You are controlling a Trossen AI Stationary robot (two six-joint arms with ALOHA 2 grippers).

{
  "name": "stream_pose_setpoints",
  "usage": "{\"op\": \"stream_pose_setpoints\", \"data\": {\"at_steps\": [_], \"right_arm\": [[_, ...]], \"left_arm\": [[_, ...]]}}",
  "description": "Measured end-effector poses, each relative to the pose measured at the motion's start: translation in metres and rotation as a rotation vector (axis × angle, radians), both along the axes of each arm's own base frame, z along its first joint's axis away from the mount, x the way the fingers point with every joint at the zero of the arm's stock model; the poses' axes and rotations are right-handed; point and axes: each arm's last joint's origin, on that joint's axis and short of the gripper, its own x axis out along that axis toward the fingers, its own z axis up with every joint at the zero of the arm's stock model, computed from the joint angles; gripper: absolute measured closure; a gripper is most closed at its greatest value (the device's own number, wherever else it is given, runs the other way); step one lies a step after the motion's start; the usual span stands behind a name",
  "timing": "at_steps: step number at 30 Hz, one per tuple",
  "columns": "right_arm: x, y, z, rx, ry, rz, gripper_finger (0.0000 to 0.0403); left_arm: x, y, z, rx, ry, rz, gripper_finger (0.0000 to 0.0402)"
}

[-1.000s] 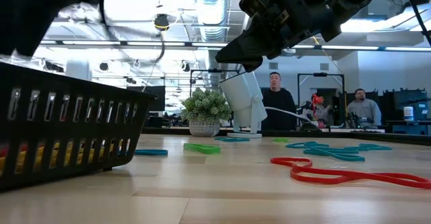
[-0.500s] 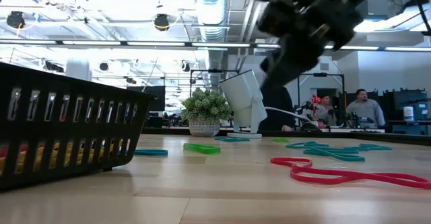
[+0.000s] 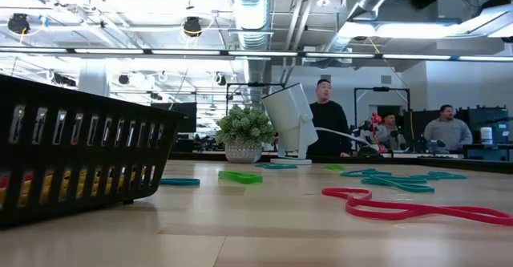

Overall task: Pick and place items into bin
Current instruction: Put the red rubber band into the black bin

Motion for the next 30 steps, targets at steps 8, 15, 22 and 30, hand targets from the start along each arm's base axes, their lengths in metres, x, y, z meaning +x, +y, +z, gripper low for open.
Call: {"op": "stream_pose_setpoints", "data": {"at_steps": [8,15,22,30], "right_arm": [[-0.034,0.043,-0.015,-0.027,-0.063,-0.134,0.034],[-0.004,0.061,-0.059,-0.019,0.032,-0.19,0.034],[0.034,0.055,-0.104,0.246,0.017,-0.178,0.034],[0.031,0.045,-0.138,0.406,-0.046,-0.108,0.034]], "left_arm": [[0.011,0.005,-0.084,-0.104,-0.13,0.022,0.0287],[0.054,0.002,-0.11,-0.339,-0.273,-0.312,0.0287],[0.074,0.012,-0.099,-0.394,-0.431,-0.435,0.0287],[0.074,0.014,-0.1,-0.461,-0.464,-0.36,0.0287]]}}
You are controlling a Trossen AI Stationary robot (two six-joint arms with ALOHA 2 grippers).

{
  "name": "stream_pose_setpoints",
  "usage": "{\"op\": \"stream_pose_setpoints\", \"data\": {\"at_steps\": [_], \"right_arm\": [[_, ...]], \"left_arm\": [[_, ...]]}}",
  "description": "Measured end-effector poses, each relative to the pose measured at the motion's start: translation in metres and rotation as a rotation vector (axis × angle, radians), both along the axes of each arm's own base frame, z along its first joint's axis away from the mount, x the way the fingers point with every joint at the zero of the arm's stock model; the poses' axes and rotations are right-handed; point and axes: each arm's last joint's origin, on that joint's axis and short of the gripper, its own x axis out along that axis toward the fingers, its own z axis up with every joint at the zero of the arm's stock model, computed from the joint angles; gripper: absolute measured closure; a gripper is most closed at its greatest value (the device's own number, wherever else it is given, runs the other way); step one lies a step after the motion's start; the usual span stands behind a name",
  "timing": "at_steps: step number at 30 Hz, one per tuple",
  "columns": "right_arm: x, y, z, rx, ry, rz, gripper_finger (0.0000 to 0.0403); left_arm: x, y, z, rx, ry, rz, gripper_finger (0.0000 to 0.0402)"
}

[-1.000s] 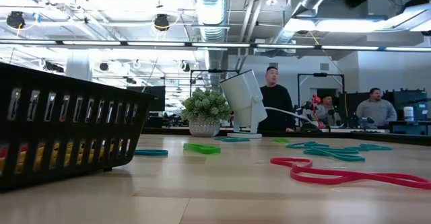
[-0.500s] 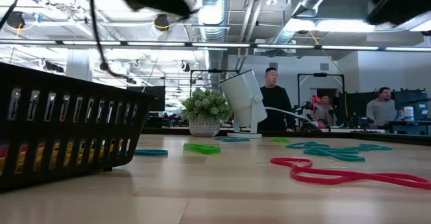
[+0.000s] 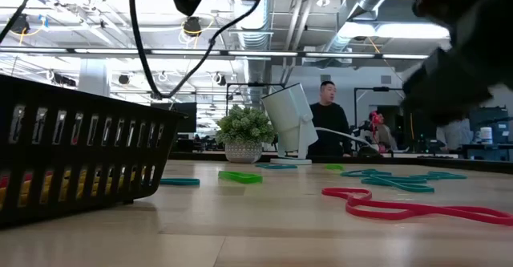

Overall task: Pick and place items into bin
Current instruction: Put the red rubber band into the black bin

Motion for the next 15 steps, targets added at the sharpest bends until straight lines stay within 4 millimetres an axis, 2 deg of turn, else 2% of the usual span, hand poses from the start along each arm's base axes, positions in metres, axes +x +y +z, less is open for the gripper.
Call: {"op": "stream_pose_setpoints", "data": {"at_steps": [7,12,15], "right_arm": [[0.005,0.013,-0.032,-0.052,0.063,0.031,0.034],[0.009,0.014,-0.023,0.015,-0.042,0.015,0.034],[0.008,0.012,-0.024,-0.001,-0.035,0.024,0.034]], "left_arm": [[0.001,0.004,0.0,-0.059,-0.022,0.097,0.0287],[0.0,0.003,-0.001,-0.083,-0.007,0.067,0.0287],[0.0,0.002,-0.002,-0.097,0.007,0.035,0.0287]]}}
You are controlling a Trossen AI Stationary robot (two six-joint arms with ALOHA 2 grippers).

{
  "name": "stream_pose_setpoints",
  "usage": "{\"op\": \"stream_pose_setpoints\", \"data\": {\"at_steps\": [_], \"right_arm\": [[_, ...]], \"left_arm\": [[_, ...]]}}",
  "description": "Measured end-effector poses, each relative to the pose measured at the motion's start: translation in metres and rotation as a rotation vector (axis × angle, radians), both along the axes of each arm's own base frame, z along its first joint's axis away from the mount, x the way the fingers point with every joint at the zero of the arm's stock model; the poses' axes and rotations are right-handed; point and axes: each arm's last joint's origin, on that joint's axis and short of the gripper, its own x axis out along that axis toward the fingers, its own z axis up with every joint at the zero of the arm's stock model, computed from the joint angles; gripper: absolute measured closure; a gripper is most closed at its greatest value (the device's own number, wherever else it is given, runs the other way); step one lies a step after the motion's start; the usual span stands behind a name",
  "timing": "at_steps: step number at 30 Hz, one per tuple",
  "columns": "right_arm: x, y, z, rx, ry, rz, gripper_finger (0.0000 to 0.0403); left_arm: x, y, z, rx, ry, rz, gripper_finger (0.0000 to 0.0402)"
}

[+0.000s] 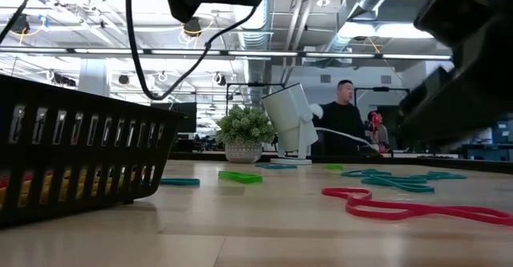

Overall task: Pick and place items into bin
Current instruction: Put the red rubber band into the black bin

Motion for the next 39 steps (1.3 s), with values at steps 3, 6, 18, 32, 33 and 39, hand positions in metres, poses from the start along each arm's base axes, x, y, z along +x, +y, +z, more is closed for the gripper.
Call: {"op": "stream_pose_setpoints", "data": {"at_steps": [3,6,18,32,33,39], "right_arm": [[0.005,0.007,0.004,-0.022,-0.034,0.05,0.034],[0.002,0.004,-0.01,-0.108,0.036,0.08,0.034],[0.006,-0.005,-0.014,-0.118,0.082,0.042,0.034],[0.026,-0.027,-0.013,-0.192,0.087,0.161,0.034],[0.029,-0.029,-0.011,-0.175,0.082,0.171,0.034],[0.049,-0.029,0.031,-0.138,-0.165,0.308,0.034]], "left_arm": [[0.0,0.0,0.0,-0.007,0.005,-0.014,0.0287],[0.0,0.0,0.0,-0.007,0.005,-0.014,0.0287],[0.0,-0.001,-0.001,-0.022,0.01,-0.018,0.0287],[0.001,0.003,-0.001,-0.037,0.004,0.011,0.0287],[0.002,0.003,-0.001,-0.032,0.005,0.009,0.0287],[0.001,0.003,-0.001,-0.023,0.007,0.004,0.0287]]}}
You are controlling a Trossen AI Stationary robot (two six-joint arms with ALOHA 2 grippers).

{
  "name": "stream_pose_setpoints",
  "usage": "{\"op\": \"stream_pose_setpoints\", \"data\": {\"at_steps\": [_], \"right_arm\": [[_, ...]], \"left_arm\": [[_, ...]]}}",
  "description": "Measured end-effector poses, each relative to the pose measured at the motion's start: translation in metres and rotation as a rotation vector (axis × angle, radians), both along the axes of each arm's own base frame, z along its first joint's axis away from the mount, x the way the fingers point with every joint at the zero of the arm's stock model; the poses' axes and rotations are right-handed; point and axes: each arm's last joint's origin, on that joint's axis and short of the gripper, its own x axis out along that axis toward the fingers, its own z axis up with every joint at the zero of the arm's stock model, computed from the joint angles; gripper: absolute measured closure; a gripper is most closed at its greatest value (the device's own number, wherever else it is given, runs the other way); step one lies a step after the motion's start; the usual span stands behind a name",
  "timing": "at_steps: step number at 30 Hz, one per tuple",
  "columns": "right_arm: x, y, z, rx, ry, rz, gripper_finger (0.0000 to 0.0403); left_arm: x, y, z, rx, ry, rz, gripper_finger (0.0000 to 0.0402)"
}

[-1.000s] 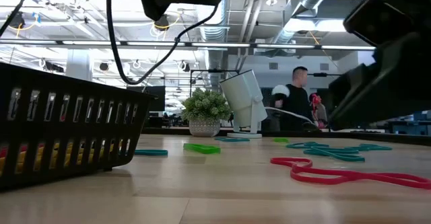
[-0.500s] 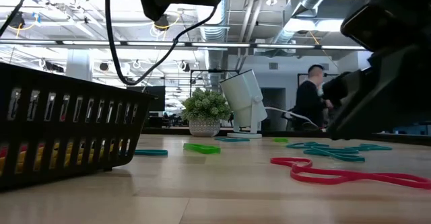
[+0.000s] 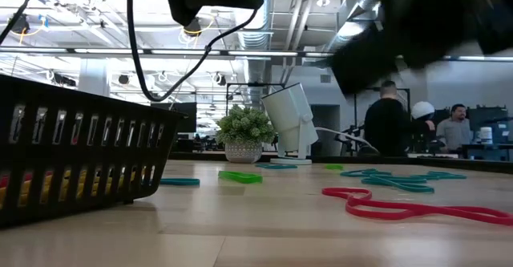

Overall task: Pick and place items into bin
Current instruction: Put the red rubber band into the black bin

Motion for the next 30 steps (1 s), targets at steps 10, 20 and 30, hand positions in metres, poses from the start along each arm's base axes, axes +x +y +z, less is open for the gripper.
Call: {"op": "stream_pose_setpoints", "data": {"at_steps": [10,20,30], "right_arm": [[0.007,-0.007,0.172,0.13,-0.542,0.01,0.034],[0.014,-0.013,0.214,0.006,-0.57,0.002,0.034],[0.012,-0.04,0.244,0.017,-0.605,-0.031,0.034]], "left_arm": [[0.0,0.0,0.0,-0.002,0.0,-0.002,0.0287],[0.003,0.008,0.0,0.01,-0.003,0.036,0.0287],[0.004,0.009,0.0,0.004,0.0,0.031,0.0287]]}}
